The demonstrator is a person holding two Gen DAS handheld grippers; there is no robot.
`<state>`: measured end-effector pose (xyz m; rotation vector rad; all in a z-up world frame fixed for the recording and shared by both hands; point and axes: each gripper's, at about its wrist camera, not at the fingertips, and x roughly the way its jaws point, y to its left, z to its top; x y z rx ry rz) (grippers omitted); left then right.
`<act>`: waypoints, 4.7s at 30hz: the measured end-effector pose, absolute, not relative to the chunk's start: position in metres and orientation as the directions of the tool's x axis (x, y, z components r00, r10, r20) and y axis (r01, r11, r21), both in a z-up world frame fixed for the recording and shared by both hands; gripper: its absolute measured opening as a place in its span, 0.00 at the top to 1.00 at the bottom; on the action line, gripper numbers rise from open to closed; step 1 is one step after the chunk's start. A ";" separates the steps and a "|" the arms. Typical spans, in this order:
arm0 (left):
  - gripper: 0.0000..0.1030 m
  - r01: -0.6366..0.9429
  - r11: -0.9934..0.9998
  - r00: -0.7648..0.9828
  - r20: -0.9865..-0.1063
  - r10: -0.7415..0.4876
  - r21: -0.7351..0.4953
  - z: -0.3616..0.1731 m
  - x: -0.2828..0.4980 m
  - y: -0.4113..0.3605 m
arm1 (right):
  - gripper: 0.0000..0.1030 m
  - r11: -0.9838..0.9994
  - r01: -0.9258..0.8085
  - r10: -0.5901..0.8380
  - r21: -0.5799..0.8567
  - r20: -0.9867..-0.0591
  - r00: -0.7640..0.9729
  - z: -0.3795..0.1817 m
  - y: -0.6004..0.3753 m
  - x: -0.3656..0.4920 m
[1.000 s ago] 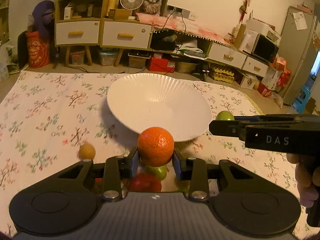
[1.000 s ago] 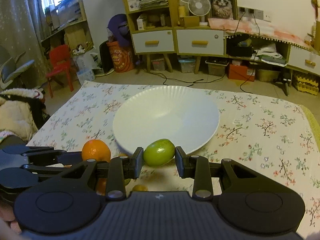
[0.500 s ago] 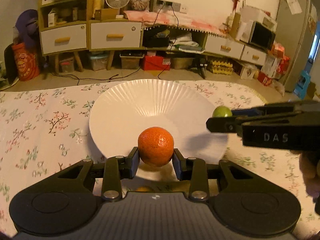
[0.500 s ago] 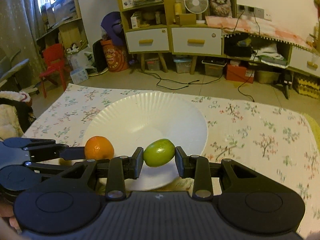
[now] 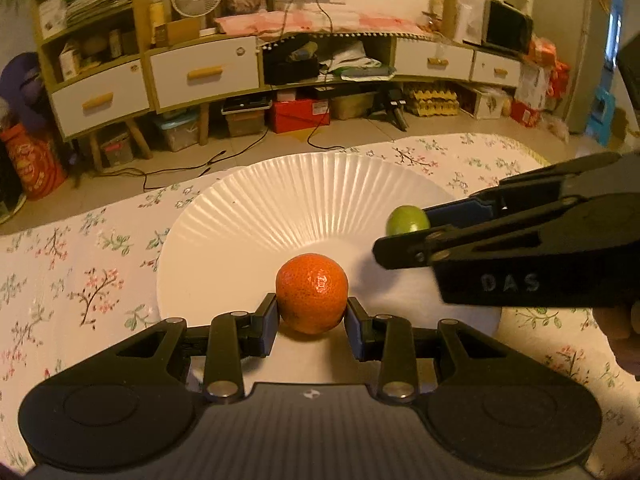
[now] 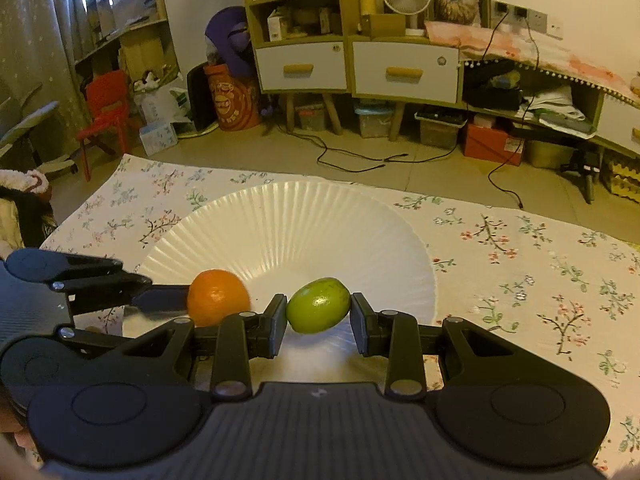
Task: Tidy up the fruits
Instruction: 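Carry the mandarin with the left gripper while the right gripper carries the green tomato to the plate, then open the left gripper onto the plate while the right gripper releases the green tomato beside it, then withdraw both grippers from the plate back toward the fruit cluster, then grasp the tan round fruit with the left gripper while the right gripper grasps a brownish-yellow tomato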
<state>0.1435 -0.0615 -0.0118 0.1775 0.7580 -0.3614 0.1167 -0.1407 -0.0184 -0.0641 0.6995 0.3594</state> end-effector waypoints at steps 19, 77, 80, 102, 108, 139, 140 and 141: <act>0.67 0.403 0.914 0.651 -0.716 -0.254 0.042 -0.010 0.157 -0.061 | 0.68 0.938 -0.341 0.288 0.057 -0.675 0.680 -0.023 -0.134 0.132; 0.05 0.303 0.953 0.647 -0.729 -0.222 -0.021 -0.001 0.038 0.020 | 0.02 0.937 -0.345 0.300 0.059 -0.642 0.705 -0.011 -0.114 0.005; 0.05 0.295 0.955 0.644 -0.732 -0.222 -0.030 -0.004 0.031 0.027 | 0.02 0.938 -0.343 0.298 0.056 -0.638 0.710 -0.012 -0.115 0.001; 0.05 0.247 0.969 0.671 -0.726 -0.153 0.024 -0.021 -0.009 0.057 | 0.01 0.878 -0.478 0.362 -0.006 -0.644 0.674 -0.040 -0.093 -0.046; 0.05 0.230 0.973 0.647 -0.747 -0.152 0.001 -0.036 -0.015 0.068 | 0.01 0.852 -0.523 0.392 -0.011 -0.650 0.651 -0.051 -0.085 -0.060; 0.55 0.266 0.963 0.728 -0.648 -0.225 -0.035 -0.041 -0.007 0.045 | 0.41 0.721 -0.683 0.467 -0.117 -0.646 0.604 -0.070 -0.051 -0.097; 0.58 0.264 0.964 0.727 -0.649 -0.226 -0.040 -0.040 -0.006 0.046 | 0.43 0.720 -0.684 0.469 -0.116 -0.646 0.603 -0.070 -0.051 -0.097; 0.62 0.262 0.964 0.724 -0.651 -0.229 -0.047 -0.039 -0.005 0.046 | 0.47 0.719 -0.685 0.470 -0.115 -0.645 0.602 -0.070 -0.051 -0.096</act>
